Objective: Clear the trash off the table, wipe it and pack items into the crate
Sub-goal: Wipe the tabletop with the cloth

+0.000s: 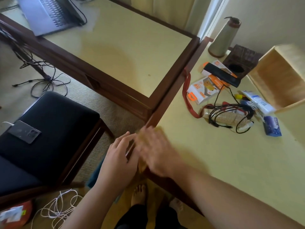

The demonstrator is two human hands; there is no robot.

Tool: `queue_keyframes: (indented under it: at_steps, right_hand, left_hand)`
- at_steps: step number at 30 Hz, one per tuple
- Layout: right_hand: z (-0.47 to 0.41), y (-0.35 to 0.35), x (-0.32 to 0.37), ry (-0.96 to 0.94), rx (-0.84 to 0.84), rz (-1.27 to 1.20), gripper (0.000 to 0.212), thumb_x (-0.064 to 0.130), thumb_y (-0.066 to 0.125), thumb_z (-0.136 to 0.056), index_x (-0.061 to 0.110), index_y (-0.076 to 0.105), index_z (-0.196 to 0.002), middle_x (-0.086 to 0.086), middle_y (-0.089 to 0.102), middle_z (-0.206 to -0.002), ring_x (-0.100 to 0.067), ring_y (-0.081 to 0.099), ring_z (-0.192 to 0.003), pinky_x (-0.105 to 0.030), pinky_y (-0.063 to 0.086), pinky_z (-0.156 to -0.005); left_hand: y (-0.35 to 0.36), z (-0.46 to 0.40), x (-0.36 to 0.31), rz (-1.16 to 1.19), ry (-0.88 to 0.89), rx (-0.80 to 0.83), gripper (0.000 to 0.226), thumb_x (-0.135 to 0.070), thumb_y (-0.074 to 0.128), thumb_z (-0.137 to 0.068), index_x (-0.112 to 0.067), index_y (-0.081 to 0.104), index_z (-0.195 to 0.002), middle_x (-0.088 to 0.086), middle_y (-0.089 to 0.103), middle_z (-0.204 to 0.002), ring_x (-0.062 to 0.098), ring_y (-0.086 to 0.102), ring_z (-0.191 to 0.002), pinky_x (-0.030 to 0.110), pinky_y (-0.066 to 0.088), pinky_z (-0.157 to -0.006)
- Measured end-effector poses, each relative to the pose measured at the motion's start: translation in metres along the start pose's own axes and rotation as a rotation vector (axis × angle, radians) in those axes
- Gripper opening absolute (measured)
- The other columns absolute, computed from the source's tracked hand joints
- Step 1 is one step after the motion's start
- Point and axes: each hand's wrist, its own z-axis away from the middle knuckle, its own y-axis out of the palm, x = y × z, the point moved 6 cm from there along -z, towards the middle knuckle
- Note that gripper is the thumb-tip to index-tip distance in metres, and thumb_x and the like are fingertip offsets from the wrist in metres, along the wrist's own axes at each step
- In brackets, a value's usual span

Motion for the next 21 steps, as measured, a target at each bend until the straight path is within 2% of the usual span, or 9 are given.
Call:
queue_keyframes:
  at_steps: [2,3,7,10,12,14,16,18,21]
  right_hand:
    - [0.003,0.0,0.0,-0.257,0.1,0.041,0.057,0.05,0.011,-0.111,0.035,-0.001,-0.165,-0.002,-0.018,-0.173,-0.027,-0.02,-0.159,-0.051,-0.007,-0.129]
    - [-0.003,-0.005,-0.021,-0.194,0.091,0.052,0.056,0.053,0.006,-0.109,0.041,-0.005,-0.163,0.001,-0.021,-0.172,-0.025,-0.023,-0.158,-0.05,-0.009,-0.128]
    - [0.008,-0.023,-0.1,0.557,-0.049,-0.098,0.06,0.051,0.009,-0.11,0.031,0.004,-0.167,-0.01,-0.008,-0.175,-0.037,-0.013,-0.16,-0.057,-0.001,-0.129]
    - [0.058,-0.004,-0.019,-0.072,0.033,-0.011,0.051,0.042,0.034,-0.111,0.024,0.038,-0.159,-0.008,0.021,-0.172,-0.034,0.007,-0.16,-0.057,0.008,-0.128]
    - [0.112,-0.001,-0.03,-0.313,0.131,-0.014,0.049,0.043,0.038,-0.11,0.033,0.039,-0.158,0.0,0.015,-0.174,-0.024,-0.001,-0.162,-0.051,0.005,-0.13]
    - [0.149,-0.002,-0.102,-0.083,0.055,0.02,0.056,0.044,0.031,-0.111,0.039,0.019,-0.165,0.003,0.002,-0.175,-0.022,-0.01,-0.161,-0.049,-0.002,-0.131]
    - [0.182,-0.001,-0.173,0.363,-0.013,-0.024,0.059,0.046,0.017,-0.11,0.036,0.0,-0.166,0.003,-0.009,-0.174,-0.024,-0.012,-0.161,-0.048,-0.004,-0.13]
    - [0.186,0.002,-0.181,0.621,-0.05,-0.126,0.06,0.044,0.01,-0.109,0.029,0.004,-0.167,-0.004,-0.007,-0.175,-0.028,-0.01,-0.161,-0.05,-0.003,-0.13]
    - [0.199,0.023,-0.101,0.267,-0.007,-0.104,0.055,0.04,0.026,-0.109,0.023,0.035,-0.161,-0.011,0.016,-0.174,-0.033,0.005,-0.161,-0.055,0.004,-0.129]
  left_hand:
    - [0.004,0.001,-0.006,0.031,-0.008,0.001,0.046,-0.056,0.047,-0.1,-0.048,0.049,-0.146,-0.018,0.042,-0.16,0.011,0.04,-0.147,0.047,0.045,-0.116]
    - [0.008,0.0,-0.009,0.025,-0.012,0.007,0.047,-0.059,0.045,-0.1,-0.048,0.049,-0.145,-0.018,0.042,-0.16,0.011,0.041,-0.146,0.048,0.045,-0.115]
    - [0.029,-0.006,-0.021,-0.064,-0.043,0.055,0.053,-0.061,0.046,-0.102,-0.044,0.044,-0.151,-0.016,0.037,-0.163,0.016,0.039,-0.148,0.052,0.047,-0.114]
    - [0.054,-0.008,-0.033,-0.098,-0.069,0.111,0.055,-0.06,0.05,-0.102,-0.046,0.038,-0.154,-0.013,0.032,-0.166,0.019,0.036,-0.149,0.052,0.043,-0.117]
    - [0.075,-0.009,-0.043,-0.15,-0.042,0.156,0.057,-0.06,0.047,-0.103,-0.046,0.035,-0.156,-0.011,0.029,-0.169,0.02,0.032,-0.152,0.05,0.038,-0.12]
    - [0.097,-0.012,-0.052,-0.201,-0.027,0.19,0.059,-0.06,0.046,-0.103,-0.046,0.032,-0.158,-0.01,0.025,-0.171,0.022,0.028,-0.155,0.05,0.035,-0.122]
    - [0.12,-0.015,-0.061,-0.248,-0.038,0.193,0.06,-0.06,0.046,-0.104,-0.045,0.03,-0.16,-0.008,0.019,-0.173,0.027,0.018,-0.159,0.054,0.031,-0.125]
    - [0.143,-0.018,-0.074,-0.265,-0.054,0.182,0.061,-0.059,0.046,-0.104,-0.043,0.031,-0.161,-0.006,0.013,-0.175,0.03,0.009,-0.161,0.056,0.025,-0.126]
    - [0.177,-0.02,-0.096,-0.281,-0.026,0.188,0.06,-0.054,0.046,-0.106,-0.039,0.03,-0.162,-0.003,0.008,-0.176,0.029,0.003,-0.162,0.055,0.017,-0.129]
